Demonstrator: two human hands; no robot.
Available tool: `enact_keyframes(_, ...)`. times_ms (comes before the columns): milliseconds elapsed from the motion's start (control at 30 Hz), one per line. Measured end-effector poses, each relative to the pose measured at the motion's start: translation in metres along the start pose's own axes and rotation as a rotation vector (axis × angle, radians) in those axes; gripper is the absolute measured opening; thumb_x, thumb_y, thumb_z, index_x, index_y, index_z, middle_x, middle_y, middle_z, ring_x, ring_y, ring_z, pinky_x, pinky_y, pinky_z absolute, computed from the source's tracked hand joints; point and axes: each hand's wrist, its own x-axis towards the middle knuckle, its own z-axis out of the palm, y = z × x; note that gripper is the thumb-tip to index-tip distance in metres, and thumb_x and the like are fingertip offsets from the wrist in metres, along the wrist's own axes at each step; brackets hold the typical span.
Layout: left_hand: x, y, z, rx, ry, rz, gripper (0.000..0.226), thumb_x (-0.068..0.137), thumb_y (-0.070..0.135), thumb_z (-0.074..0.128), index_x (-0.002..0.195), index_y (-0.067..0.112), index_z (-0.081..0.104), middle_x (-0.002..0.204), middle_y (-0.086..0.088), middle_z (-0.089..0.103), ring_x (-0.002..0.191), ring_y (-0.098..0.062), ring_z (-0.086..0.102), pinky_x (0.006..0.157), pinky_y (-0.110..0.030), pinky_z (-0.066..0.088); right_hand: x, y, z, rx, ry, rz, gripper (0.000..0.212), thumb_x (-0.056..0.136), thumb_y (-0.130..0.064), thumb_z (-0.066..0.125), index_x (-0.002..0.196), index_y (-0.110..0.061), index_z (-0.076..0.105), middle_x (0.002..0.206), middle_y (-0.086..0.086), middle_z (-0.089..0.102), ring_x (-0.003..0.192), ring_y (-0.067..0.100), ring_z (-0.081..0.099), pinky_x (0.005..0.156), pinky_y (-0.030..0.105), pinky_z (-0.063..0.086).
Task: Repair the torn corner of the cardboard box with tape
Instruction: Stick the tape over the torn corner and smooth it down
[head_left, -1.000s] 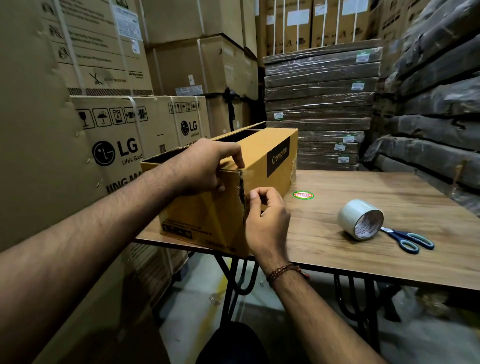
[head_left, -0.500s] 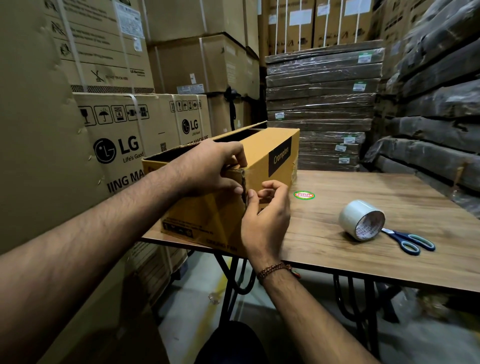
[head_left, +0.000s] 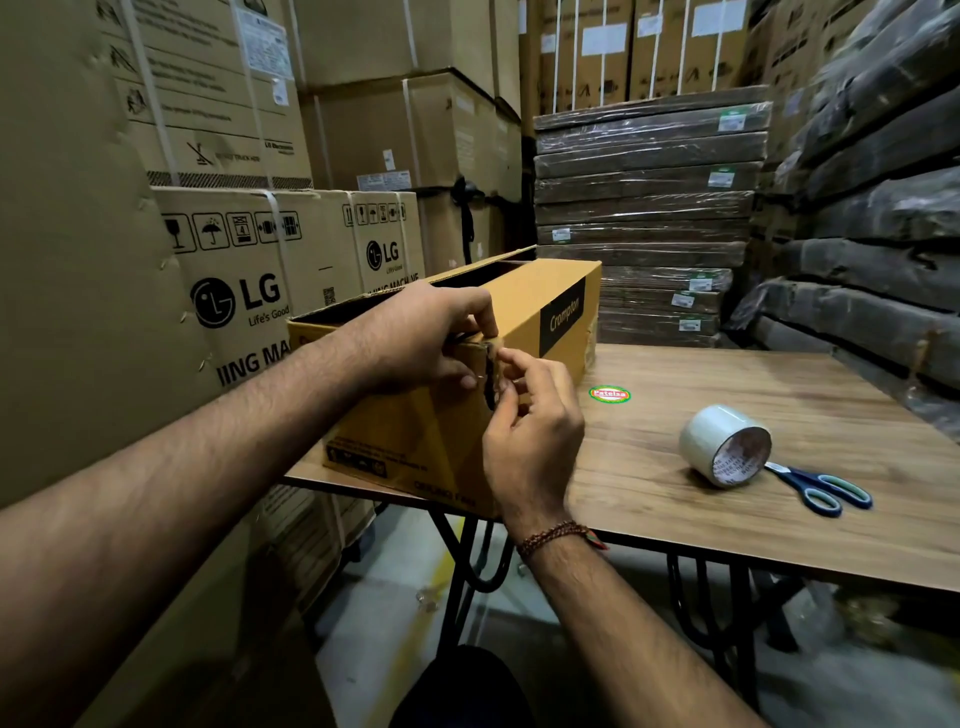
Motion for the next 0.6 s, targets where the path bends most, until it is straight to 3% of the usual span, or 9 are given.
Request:
enact_keyframes(100,0.0,0.0,0.0,0.009,0.007,0.003,0.05,0.083,0.017,0.083,0.127,0.027,0.061,0.124,0.004,0.07,0.121,-0.015,0.066,0.086,-0.023,0.053,0.001,-0.001,0.0,-0.019,0.006,-0.001,0.039,0.094,0.001,0.066,0.125,-0.018,0.078,0.113,0.0,0.072,0.103,0.021,0.067,0.085,0.036,0.06)
enact_keyframes(233,0.0,0.001,0.0,0.019,0.01,0.005,0.05,0.083,0.016,0.083,0.127,0.027,0.061,0.125,0.003,0.07,0.121,-0.016,0.066,0.086,-0.024,0.054,-0.004,-0.009,0.0,-0.015,0.014,0.007,0.036,0.096,-0.003,0.068,0.13,-0.012,0.077,0.115,0.003,0.071,0.106,0.02,0.066,0.089,0.016,0.048)
enact_keyframes(400,0.0,0.002,0.001,0.031,0.011,0.011,0.048,0.084,0.012,0.082,0.126,0.027,0.061,0.128,0.001,0.069,0.123,-0.017,0.066,0.09,-0.029,0.059,-0.016,-0.022,0.005,-0.016,-0.026,0.018,0.045,0.099,-0.012,0.068,0.144,-0.006,0.067,0.123,0.011,0.06,0.114,0.022,0.06,0.099,0.018,0.046)
enact_keyframes(533,0.001,0.002,0.001,0.031,0.01,0.009,0.05,0.085,0.011,0.081,0.127,0.027,0.061,0.128,0.001,0.069,0.123,-0.018,0.066,0.091,-0.032,0.06,-0.019,-0.022,0.007,-0.028,-0.037,0.053,0.048,0.099,-0.006,0.069,0.147,-0.005,0.064,0.124,0.011,0.061,0.115,0.023,0.061,0.101,-0.002,0.031)
enact_keyframes(600,0.001,0.002,0.001,0.03,0.008,0.007,0.05,0.085,0.01,0.081,0.128,0.026,0.06,0.129,0.0,0.068,0.123,-0.018,0.066,0.09,-0.03,0.06,-0.019,-0.022,0.007,-0.033,-0.036,0.058,0.049,0.098,-0.005,0.071,0.147,-0.005,0.064,0.123,0.011,0.06,0.114,0.023,0.061,0.101,-0.002,0.03)
